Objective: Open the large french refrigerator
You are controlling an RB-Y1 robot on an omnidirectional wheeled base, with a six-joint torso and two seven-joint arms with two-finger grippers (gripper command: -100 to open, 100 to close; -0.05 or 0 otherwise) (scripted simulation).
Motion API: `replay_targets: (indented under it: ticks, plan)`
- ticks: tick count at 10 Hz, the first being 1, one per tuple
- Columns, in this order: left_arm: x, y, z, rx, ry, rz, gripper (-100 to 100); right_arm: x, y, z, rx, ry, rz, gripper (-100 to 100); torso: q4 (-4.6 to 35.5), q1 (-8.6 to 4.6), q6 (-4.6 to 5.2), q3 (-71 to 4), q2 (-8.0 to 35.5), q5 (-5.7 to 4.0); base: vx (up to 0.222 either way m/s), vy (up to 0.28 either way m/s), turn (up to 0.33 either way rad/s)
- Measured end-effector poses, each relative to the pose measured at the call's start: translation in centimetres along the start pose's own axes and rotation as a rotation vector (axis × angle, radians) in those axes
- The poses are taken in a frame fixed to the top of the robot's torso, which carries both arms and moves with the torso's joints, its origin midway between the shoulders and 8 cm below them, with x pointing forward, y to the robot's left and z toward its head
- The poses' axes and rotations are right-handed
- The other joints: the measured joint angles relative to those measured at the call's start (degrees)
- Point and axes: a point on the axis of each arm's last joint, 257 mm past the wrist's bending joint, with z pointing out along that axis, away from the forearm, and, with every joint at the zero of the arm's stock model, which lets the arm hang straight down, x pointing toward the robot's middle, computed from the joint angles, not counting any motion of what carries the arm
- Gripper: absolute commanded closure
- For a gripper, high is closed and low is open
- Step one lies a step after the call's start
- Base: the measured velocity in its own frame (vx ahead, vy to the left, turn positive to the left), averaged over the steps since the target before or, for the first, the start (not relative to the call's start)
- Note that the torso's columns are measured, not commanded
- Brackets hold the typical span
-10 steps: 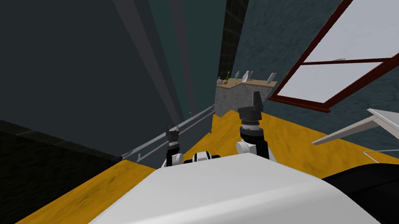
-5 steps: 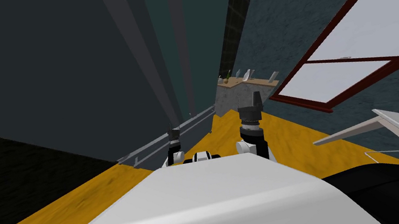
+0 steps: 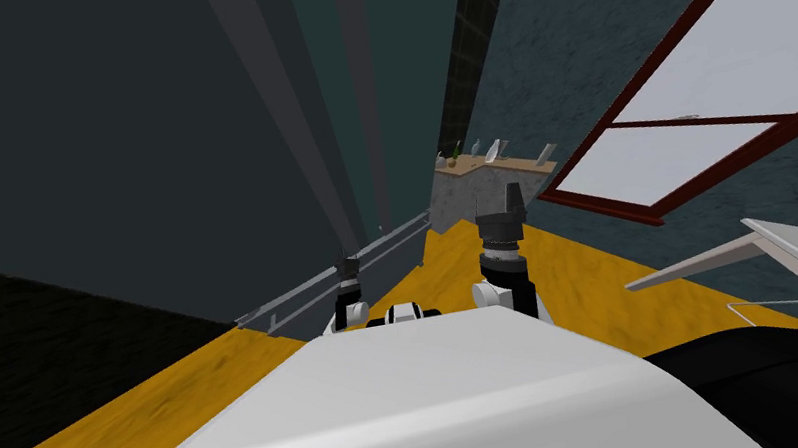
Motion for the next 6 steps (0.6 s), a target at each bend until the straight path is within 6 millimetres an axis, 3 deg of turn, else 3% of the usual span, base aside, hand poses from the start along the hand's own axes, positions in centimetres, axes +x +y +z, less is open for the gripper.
replay_targets:
  ticks: [2,3,6]
  plan:
    - [-0.2,0.0,-0.6,0.006,0.000,0.001,100,0.0,0.0,0.0,0.000,0.000,0.000,0,-0.02,0.04,0.02,-0.06,-0.10,0.01,-0.068,0.035,-0.063]
    - [0.5,0.1,-0.3,0.002,0.018,-0.007,100,0.0,0.0,0.0,0.000,0.000,0.000,0,-0.01,-0.04,0.38,0.12,0.22,0.08,-0.177,0.124,-0.116]
    - [2.4,1.4,-0.3,-0.039,0.068,-0.036,100,0.0,0.0,0.0,0.000,0.000,0.000,0,0.10,-0.03,0.01,0.06,0.12,-0.04,-0.172,0.115,-0.126]
